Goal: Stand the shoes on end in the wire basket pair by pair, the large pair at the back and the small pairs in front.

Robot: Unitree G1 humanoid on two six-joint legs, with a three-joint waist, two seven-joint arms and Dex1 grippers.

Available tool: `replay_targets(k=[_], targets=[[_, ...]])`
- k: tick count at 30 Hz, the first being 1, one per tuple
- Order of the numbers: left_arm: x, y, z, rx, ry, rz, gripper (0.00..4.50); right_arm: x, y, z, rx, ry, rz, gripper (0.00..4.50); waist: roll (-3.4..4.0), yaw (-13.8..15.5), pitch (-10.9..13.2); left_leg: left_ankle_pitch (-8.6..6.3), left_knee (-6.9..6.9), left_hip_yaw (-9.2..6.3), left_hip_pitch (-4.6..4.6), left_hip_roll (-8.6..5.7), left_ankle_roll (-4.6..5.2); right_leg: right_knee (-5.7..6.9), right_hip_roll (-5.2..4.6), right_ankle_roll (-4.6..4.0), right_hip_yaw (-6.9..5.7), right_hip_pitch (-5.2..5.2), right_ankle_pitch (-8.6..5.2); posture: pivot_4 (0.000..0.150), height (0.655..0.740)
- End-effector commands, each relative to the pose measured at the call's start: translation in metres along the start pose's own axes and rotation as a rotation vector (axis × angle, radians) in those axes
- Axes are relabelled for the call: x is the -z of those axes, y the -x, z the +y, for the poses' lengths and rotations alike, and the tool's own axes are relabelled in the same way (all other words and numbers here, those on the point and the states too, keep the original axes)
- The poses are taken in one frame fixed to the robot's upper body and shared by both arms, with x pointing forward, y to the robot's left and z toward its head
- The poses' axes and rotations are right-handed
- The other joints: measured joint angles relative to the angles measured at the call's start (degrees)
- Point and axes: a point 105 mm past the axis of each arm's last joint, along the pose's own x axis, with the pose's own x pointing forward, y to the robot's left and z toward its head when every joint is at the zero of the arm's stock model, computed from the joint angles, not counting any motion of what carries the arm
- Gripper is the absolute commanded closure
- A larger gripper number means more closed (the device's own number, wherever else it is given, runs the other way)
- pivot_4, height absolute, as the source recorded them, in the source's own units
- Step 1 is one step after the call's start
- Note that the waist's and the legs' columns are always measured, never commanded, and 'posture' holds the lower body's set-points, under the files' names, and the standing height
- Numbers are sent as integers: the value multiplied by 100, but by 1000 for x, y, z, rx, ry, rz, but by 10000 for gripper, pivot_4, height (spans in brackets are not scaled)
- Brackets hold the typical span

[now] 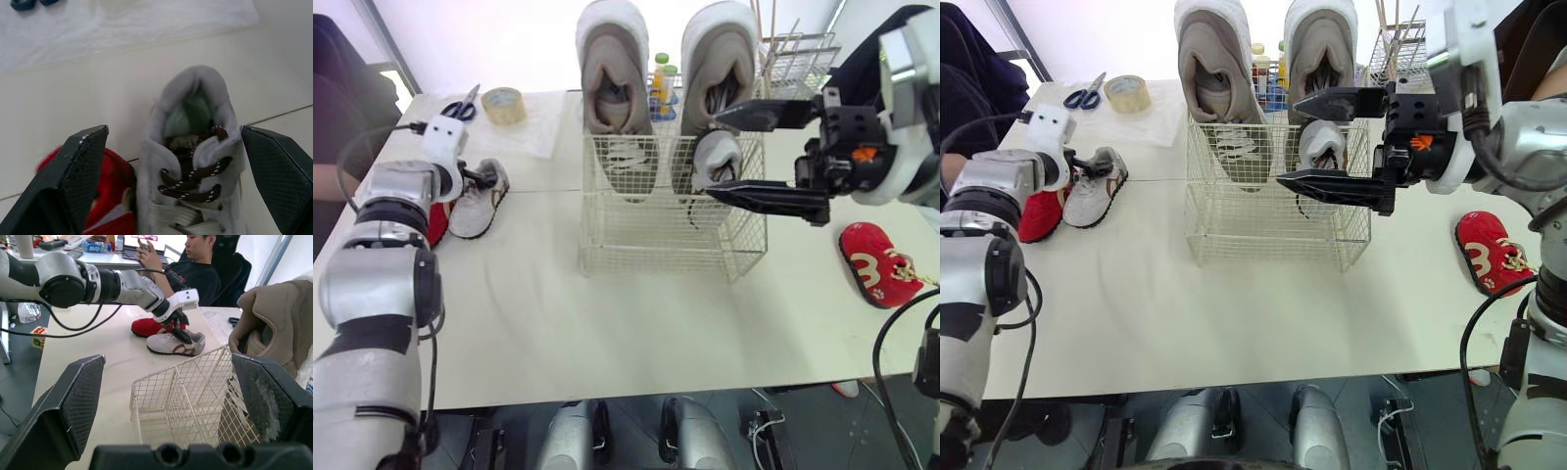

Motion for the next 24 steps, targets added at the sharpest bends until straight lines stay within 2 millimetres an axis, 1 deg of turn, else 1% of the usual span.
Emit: replay_targets(k=[1, 6, 10, 13, 17, 20, 21, 22, 24], targets=[[4, -1, 3, -37, -1, 13, 0, -12, 6, 1, 23, 52, -17, 448, -1, 0, 0, 0, 0, 0, -1, 0, 0, 1, 0, 0, 0, -1, 0, 1500, 7400], [26, -7, 2, -84, 27, 67, 0, -12, 6, 1, 32, 55, -10, 448, -3, -6, -1, 0, 1, 8, 1, 0, 0, 32, -7, 0, 0, -11, 0, 1500, 7400], [37, -9, 1, -100, 56, 88, 0, -12, 7, 1, 44, 56, -2, 448, -4, -28, -2, 0, 2, 13, 8, 0, 1, 35, -10, 1, 1, -12, 0, 1500, 7400], [40, -9, 1, -105, 76, 89, 8289, -12, 7, 1, 51, 57, 1, 0, -4, -63, -3, 0, 2, 18, 11, 2, 0, 36, -11, 0, 2, -15, 0, 1500, 7400], [38, -9, 2, -109, 117, 69, 27445, -11, 6, 0, 58, 59, 10, 0, -4, -90, -7, 0, 3, 18, 12, 2, 0, 36, -13, 0, 3, -15, 0, 1500, 7400], [32, -8, 3, -107, 140, 41, 38063, -11, 6, 0, 58, 57, 8, 0, -4, -92, -9, 1, 4, 17, 18, 2, -2, 46, -15, 0, 3, -14, 0, 1500, 7400], [26, -8, 3, -98, 155, 20, 40950, -11, 6, -1, 59, 58, 7, 0, -4, -93, -9, 2, 4, 16, 20, 2, -4, 49, -15, -1, 3, -14, 0, 1500, 7400], [19, -7, 2, -87, 170, -10, 42869, -11, 6, -1, 59, 58, 6, 0, -4, -93, -10, 3, 5, 15, 21, 2, -5, 52, -15, -1, 3, -14, 1, 1500, 7400], [8, -6, 2, -75, 192, -57, 43561, -11, 5, -1, 60, 59, 5, 0, -5, -86, -10, 4, 6, 14, 20, 3, -6, 53, -15, -2, 3, -14, 1, 1500, 7400]])
